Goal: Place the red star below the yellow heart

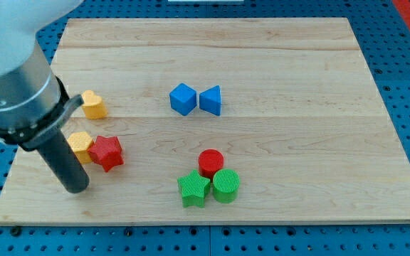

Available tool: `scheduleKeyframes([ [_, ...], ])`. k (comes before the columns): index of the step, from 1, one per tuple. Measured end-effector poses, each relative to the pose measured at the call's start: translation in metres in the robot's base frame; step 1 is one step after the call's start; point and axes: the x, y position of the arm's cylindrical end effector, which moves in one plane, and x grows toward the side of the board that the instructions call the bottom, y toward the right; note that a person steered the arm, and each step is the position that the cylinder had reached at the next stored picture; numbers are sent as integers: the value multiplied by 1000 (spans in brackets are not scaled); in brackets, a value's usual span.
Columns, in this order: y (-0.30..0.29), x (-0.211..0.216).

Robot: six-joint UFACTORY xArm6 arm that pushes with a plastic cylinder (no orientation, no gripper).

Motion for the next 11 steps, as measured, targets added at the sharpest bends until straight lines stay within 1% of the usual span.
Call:
scheduleKeyframes([
  [1, 38, 0],
  [2, 49, -21],
  [3, 9, -44],
  [4, -7, -44],
  [5, -6, -15],
  [6, -13, -13],
  [8, -20, -60],
  [9, -12, -58],
  [10, 35, -58],
  [11, 93, -58],
])
